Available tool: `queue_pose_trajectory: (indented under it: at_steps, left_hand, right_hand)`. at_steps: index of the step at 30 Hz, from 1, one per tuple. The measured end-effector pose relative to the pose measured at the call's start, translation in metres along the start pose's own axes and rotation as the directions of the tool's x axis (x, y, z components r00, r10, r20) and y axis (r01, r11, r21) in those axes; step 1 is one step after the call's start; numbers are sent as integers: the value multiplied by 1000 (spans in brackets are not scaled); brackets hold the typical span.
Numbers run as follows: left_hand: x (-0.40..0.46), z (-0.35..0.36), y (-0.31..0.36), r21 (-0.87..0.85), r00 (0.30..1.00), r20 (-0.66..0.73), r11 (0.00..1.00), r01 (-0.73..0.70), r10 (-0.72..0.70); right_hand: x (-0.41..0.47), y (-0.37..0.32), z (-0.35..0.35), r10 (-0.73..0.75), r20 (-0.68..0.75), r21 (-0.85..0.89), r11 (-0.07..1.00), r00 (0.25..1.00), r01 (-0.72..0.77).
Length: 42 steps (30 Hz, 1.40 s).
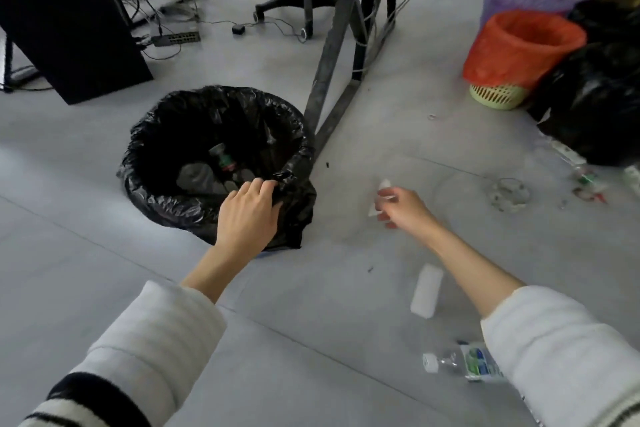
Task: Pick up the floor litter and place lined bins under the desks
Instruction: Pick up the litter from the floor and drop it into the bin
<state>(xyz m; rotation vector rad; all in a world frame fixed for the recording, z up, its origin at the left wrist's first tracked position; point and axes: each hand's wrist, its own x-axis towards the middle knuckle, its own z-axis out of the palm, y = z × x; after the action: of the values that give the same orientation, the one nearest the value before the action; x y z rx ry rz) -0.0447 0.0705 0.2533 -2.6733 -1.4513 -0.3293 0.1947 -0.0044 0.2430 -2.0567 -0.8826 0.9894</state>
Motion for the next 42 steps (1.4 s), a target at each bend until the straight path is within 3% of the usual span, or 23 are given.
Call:
queue_pose_trajectory:
  at_steps: [6, 9, 14, 18, 21, 24, 26, 28, 31, 34, 38, 42]
  left_hand:
    - [-12, 1, 81, -25, 994, -54, 995, -99, 97]
    - [-18, 6, 110, -29, 975, -91, 978, -208, 205]
    - [-5, 16, 159, -29, 925, -111, 929, -369, 364]
    - [-1, 20, 186, 57, 906, -176, 923, -380, 384]
    - [-13, 21, 204, 33, 816, -377, 887, -461, 438]
    - [-33, 34, 226, 40, 623, -489, 729, -684, 611]
    - [-45, 54, 237, 19, 566, -383, 619, -785, 730]
    - [-53, 83, 247, -13, 596, -167, 602, -798, 786]
    - [-56, 110, 269, -79, 727, 253, 762, -643, 639]
    - [-52, 137, 280, -150, 744, 518, 901, -408, 423]
    - [-38, 165, 293, -281, 817, 511, 950, -137, 269]
    - [-21, 194, 303, -243, 773, 629, 965, 99, 79]
  right_hand:
    - [-21, 71, -61, 98, -27, -106, 989, 995, -100]
    - [-43, 110, -82, 123, 18, -319, 941, 992, -111]
    - [-75, 179, -99, 274, 223, -603, 793, 936, -89]
    - [-89, 223, -106, 392, 239, -809, 586, 888, -41]
    - [-96, 237, -107, 407, 266, -866, 499, 874, 31]
    - [-102, 252, -104, 397, 286, -906, 409, 872, 110]
    - [-102, 264, -105, 351, 282, -921, 361, 893, 149]
    - [-101, 274, -109, 281, 280, -914, 371, 918, 165]
    - [-100, 292, -125, 218, 253, -880, 455, 943, 131]
    - [-99, 306, -146, 205, 78, -824, 565, 976, -53]
    - [-94, 326, -165, 254, -243, -551, 758, 936, -348]
    - [-78, 333, -155, 331, -382, -332, 822, 863, -463]
